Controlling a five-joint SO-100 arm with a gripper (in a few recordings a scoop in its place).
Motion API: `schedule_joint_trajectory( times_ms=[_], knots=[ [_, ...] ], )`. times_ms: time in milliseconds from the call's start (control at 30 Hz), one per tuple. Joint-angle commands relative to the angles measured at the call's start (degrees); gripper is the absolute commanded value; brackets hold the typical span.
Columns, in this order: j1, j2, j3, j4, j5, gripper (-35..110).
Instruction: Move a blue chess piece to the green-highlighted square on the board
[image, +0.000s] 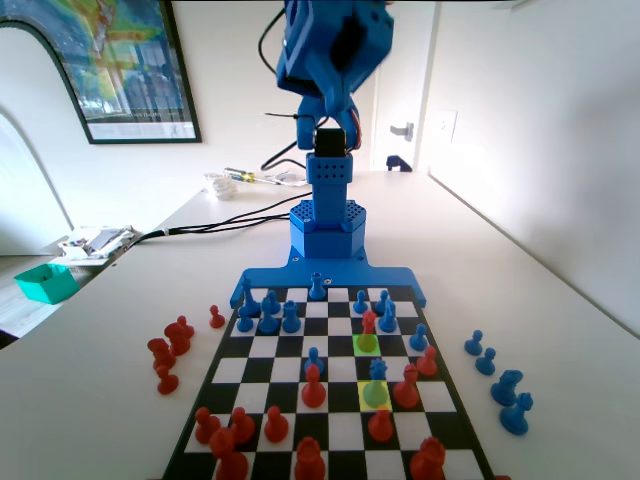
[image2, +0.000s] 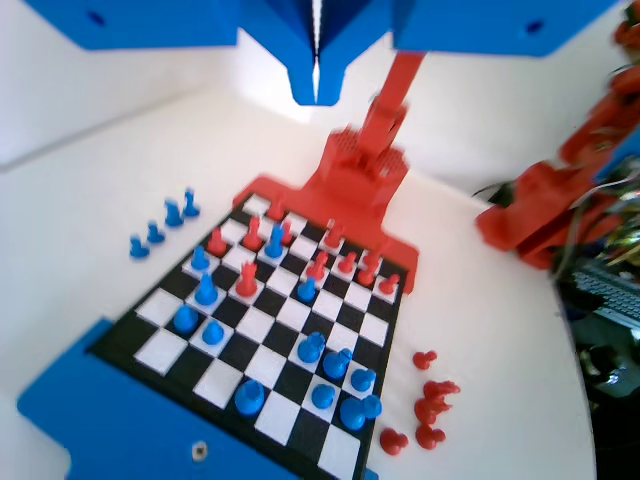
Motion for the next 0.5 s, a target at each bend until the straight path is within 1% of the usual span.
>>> schedule_joint_trajectory(
  times_ms=[0,167,300,467],
  knots=[
    [-1.85,-6.06,-0.88,-3.08,-3.52,1],
    [-2.81,-15.82,-0.26,-6.50,-6.50,1],
    [-2.90,-23.47,-0.18,-9.05,-10.81,1],
    [-5.01,-27.16,2.99,-12.30,-10.90,1]
  ],
)
